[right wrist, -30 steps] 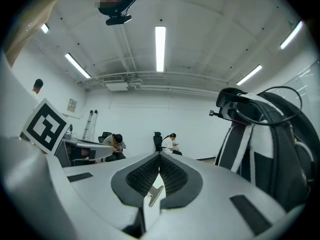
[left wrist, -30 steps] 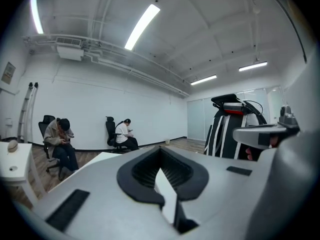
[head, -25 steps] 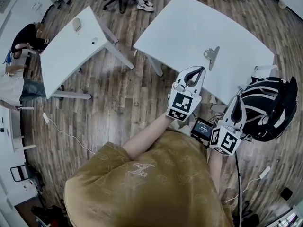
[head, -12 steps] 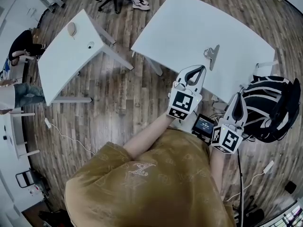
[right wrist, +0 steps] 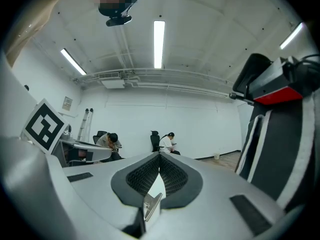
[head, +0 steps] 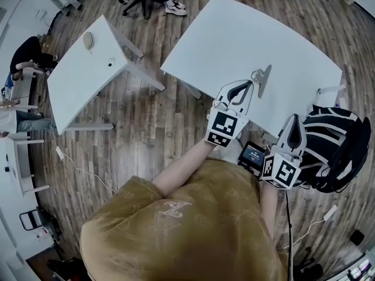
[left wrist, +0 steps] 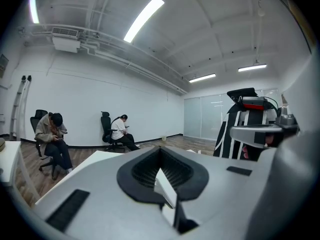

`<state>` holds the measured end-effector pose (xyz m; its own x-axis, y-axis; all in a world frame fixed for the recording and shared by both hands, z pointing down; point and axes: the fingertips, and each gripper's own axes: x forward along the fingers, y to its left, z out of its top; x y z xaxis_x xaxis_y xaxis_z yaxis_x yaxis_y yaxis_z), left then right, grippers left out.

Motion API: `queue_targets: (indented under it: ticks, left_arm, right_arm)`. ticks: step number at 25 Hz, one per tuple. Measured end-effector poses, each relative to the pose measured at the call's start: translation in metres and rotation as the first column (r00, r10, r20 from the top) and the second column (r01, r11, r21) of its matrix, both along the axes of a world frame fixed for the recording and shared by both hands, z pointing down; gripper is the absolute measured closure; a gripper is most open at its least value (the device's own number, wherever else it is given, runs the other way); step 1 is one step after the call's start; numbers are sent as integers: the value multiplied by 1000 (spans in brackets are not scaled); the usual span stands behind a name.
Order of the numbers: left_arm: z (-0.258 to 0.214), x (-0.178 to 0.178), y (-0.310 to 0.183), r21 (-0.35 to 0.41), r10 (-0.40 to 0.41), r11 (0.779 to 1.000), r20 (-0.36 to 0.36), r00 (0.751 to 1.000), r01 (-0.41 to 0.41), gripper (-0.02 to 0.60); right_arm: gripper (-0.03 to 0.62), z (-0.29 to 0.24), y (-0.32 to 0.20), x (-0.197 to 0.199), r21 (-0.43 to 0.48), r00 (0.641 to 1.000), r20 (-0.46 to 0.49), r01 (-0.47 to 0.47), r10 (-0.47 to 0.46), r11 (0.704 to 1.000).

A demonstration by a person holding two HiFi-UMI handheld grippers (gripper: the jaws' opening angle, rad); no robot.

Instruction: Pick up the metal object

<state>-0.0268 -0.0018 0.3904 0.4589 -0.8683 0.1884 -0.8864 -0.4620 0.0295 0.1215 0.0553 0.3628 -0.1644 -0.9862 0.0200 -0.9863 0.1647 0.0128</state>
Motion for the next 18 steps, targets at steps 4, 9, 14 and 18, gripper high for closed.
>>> queue_targets:
  ticks: [4,9,14,18]
  left_arm:
    - [3,1,-23,-12,-6,1000,-14,1000,6,575]
    - [8,6,-52,-25,-12,1000,-23,1000,11,575]
    - [12,8,-69,-44,-12,999,-6,1000,12,575]
    - [13,11,-81,-46,-10,999,25,1000,11,575]
  right_arm:
    - [586,1,-26,3,-1,1000,9,11,-11,1000]
    - [586,6,-56,10,-15,1000,1,22,-22,1000]
    - [586,11,-78,12,-31,999,-9,42,-43,999]
    - [586,15,-89,19,-41,999,-7,44,-45,998]
